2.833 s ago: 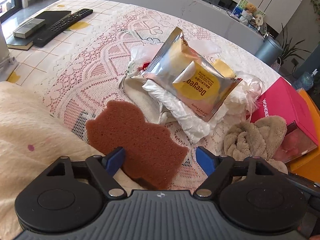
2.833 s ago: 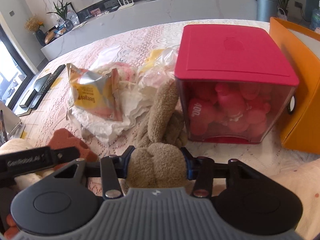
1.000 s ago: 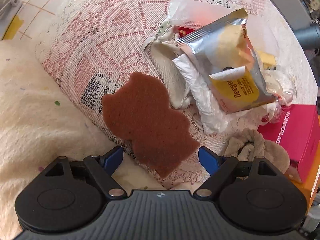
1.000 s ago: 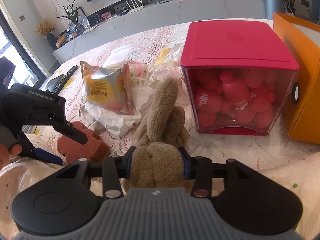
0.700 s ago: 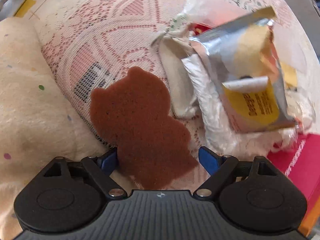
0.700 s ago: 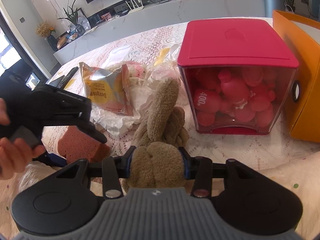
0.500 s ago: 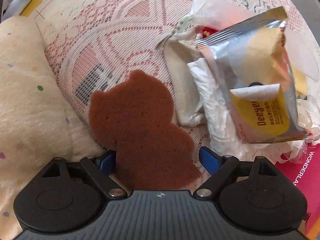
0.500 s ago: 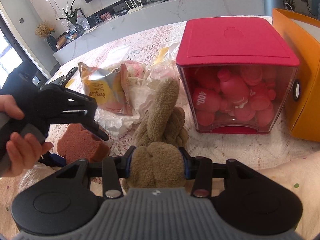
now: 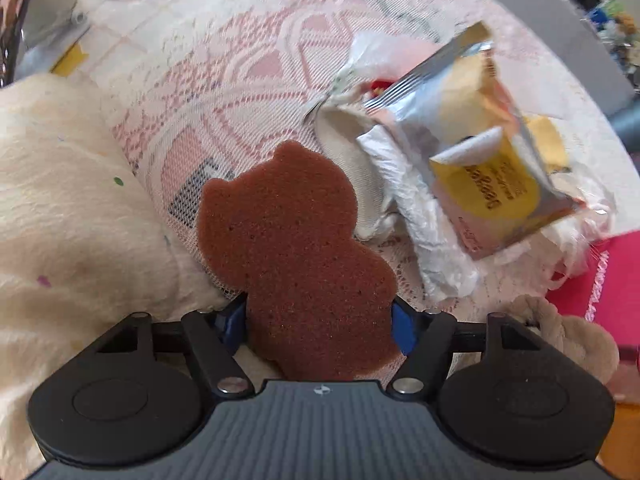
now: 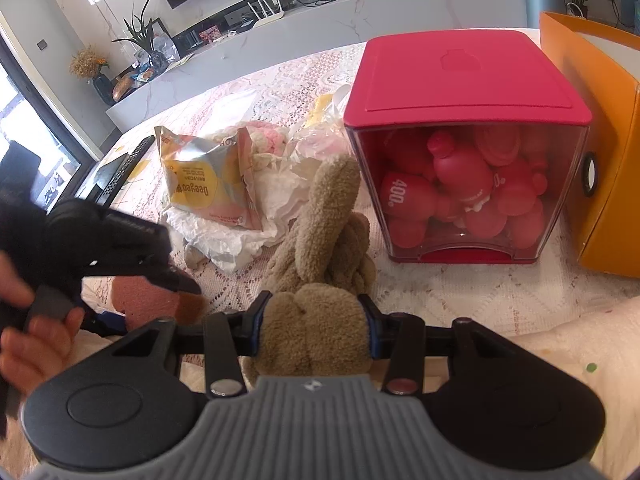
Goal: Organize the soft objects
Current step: 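Lift the sponge with the left tool while the right tool lifts the plush toy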
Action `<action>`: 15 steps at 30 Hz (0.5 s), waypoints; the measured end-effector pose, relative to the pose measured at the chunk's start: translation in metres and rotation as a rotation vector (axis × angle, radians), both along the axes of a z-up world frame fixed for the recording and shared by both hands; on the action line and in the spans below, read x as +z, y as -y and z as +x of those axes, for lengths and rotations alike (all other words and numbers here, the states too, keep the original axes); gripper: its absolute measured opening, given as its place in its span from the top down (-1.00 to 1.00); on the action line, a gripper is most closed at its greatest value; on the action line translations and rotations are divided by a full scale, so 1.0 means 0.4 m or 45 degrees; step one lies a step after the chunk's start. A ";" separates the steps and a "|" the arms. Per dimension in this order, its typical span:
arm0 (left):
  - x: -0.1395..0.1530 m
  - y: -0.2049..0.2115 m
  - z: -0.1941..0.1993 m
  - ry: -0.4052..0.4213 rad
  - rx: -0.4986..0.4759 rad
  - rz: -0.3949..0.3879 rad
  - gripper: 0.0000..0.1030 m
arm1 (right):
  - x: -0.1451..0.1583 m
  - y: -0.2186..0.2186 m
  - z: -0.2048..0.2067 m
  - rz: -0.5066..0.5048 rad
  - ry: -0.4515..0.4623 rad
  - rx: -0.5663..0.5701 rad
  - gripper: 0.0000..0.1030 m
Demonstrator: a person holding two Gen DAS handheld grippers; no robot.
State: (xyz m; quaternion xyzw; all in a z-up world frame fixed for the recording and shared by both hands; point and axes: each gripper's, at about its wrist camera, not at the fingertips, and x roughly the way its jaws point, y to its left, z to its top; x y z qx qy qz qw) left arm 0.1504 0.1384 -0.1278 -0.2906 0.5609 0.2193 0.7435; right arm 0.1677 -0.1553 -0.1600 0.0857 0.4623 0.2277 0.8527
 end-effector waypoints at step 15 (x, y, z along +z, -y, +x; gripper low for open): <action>0.166 0.104 -0.184 0.527 -0.346 0.356 -0.53 | 0.057 0.018 -0.044 0.011 0.084 -0.002 0.17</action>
